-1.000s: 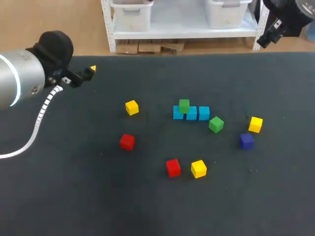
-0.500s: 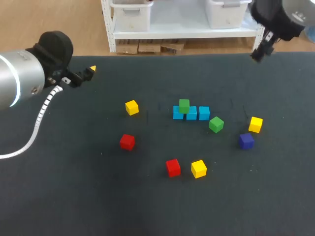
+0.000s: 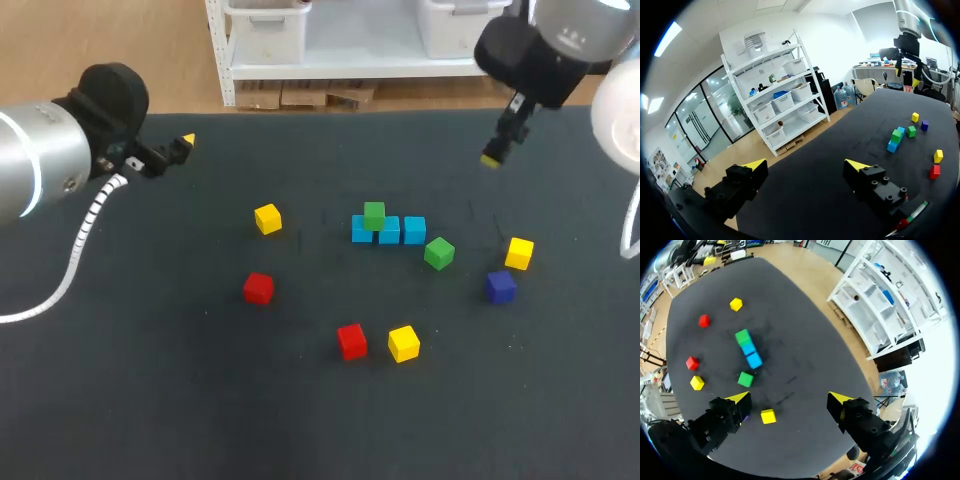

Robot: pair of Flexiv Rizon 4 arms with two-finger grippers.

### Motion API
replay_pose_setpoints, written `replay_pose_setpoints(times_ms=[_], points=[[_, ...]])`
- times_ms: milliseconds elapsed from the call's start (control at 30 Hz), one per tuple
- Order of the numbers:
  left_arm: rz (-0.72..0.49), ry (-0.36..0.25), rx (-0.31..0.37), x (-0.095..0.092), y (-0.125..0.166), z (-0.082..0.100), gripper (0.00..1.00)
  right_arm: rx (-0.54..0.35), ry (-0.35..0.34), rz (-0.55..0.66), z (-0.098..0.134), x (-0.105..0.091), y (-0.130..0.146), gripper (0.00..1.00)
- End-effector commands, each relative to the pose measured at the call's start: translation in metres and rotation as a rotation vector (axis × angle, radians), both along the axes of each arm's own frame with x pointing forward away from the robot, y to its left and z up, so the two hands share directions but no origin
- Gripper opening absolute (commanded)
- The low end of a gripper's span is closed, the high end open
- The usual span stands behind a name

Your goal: Place the blue cubes, place green cubes on the blue cubes, place the yellow cubes on the green cubes, then place the red cubes on the yellow cubes, and place purple cube on the red cubes.

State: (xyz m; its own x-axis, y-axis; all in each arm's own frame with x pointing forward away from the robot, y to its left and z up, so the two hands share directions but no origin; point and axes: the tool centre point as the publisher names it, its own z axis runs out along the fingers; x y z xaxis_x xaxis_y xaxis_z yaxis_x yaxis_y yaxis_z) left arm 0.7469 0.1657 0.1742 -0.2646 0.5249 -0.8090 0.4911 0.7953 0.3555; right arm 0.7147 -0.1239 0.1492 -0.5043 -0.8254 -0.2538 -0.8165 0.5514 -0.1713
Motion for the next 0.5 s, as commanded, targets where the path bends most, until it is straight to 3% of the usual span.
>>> replay_pose_setpoints(times_ms=[33, 167, 500], points=[[0.002, -0.004, 0.0, 0.0, 0.0, -0.001, 1.0, -0.02, 0.015, 0.01, -0.025, -0.019, 0.019, 1.0], [0.002, -0.004, 0.0, 0.0, 0.0, -0.001, 1.0, -0.092, 0.065, -0.027, -0.046, -0.036, 0.024, 1.0], [0.002, -0.004, 0.0, 0.0, 0.0, -0.001, 1.0, -0.014, 0.193, -0.087, -0.081, -0.059, 0.026, 1.0]])
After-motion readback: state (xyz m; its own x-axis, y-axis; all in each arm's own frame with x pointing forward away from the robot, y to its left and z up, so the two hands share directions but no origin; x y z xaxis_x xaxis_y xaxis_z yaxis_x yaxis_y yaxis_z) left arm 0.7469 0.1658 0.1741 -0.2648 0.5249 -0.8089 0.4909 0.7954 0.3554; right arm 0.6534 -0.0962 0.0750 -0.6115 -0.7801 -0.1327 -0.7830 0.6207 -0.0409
